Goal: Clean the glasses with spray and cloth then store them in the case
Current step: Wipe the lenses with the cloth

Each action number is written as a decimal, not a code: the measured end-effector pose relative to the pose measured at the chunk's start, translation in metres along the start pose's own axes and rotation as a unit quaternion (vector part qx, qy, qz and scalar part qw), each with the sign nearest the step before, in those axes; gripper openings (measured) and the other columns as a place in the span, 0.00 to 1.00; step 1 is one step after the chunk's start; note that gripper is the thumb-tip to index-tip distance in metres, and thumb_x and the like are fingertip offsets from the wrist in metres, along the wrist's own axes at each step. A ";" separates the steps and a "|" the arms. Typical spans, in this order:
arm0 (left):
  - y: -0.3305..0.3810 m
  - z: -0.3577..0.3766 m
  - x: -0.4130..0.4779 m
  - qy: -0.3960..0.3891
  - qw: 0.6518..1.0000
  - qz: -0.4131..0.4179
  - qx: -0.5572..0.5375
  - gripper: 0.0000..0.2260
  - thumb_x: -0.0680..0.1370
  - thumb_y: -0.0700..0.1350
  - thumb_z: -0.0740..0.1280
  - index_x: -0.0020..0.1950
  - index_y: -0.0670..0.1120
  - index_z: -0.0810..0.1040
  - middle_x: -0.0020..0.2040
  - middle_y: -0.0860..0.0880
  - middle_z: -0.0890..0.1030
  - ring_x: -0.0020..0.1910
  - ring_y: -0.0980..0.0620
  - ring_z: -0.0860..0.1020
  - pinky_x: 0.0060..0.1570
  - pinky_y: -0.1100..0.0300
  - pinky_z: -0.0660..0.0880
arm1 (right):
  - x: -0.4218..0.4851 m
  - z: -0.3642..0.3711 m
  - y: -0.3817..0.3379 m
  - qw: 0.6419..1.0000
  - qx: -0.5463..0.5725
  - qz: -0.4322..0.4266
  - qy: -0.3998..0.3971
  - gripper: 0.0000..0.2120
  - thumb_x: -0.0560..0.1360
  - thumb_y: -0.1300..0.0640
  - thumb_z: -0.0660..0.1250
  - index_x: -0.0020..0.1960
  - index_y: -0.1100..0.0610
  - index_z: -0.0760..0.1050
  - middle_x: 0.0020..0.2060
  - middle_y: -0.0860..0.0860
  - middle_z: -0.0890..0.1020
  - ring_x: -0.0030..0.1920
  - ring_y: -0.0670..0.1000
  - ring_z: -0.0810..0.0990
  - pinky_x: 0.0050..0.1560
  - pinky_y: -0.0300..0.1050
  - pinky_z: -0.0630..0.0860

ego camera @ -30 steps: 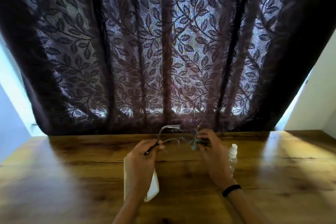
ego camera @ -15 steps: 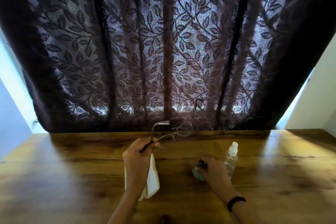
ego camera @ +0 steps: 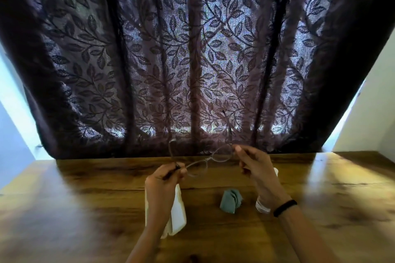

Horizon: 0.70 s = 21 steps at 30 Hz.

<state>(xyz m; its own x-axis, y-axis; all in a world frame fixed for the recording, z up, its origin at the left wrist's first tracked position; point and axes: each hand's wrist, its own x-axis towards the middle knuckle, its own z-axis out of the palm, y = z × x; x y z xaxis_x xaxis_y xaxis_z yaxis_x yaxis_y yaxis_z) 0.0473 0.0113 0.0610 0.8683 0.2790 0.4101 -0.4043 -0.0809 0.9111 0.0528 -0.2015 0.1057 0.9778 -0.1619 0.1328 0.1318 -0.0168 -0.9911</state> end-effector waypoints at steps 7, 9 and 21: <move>-0.002 -0.001 0.000 -0.019 0.997 -0.062 -0.048 0.10 0.70 0.31 0.68 0.42 0.45 0.82 0.35 0.53 0.85 0.35 0.53 0.83 0.36 0.66 0.79 | 0.001 0.001 0.000 0.998 0.058 0.009 -0.012 0.09 0.74 0.57 0.65 0.52 0.58 0.79 0.30 0.44 0.80 0.30 0.45 0.72 0.28 0.34 0.71; -0.003 -0.001 -0.001 -0.017 0.994 -0.083 -0.068 0.08 0.70 0.32 0.68 0.44 0.42 0.82 0.35 0.53 0.85 0.36 0.54 0.83 0.36 0.66 0.79 | 0.001 0.000 0.000 0.999 0.044 -0.012 -0.018 0.07 0.73 0.58 0.66 0.49 0.56 0.80 0.30 0.44 0.80 0.31 0.44 0.73 0.28 0.33 0.72; -0.013 -0.003 -0.005 -0.082 0.973 -0.214 0.034 0.04 0.71 0.40 0.71 0.44 0.40 0.82 0.31 0.50 0.84 0.31 0.55 0.82 0.30 0.67 0.78 | 0.005 0.013 -0.029 0.942 -0.220 -0.251 -0.042 0.05 0.71 0.63 0.69 0.37 0.60 0.77 0.36 0.54 0.75 0.35 0.53 0.75 0.37 0.43 0.73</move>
<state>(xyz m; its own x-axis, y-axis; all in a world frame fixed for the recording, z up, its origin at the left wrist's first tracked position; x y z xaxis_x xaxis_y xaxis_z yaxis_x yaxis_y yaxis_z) 0.0477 0.0137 0.0469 0.9893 0.1452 -0.0121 0.0202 -0.0550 0.9983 0.0561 -0.1889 0.1353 0.8217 0.0532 0.5675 0.5191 -0.4808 -0.7066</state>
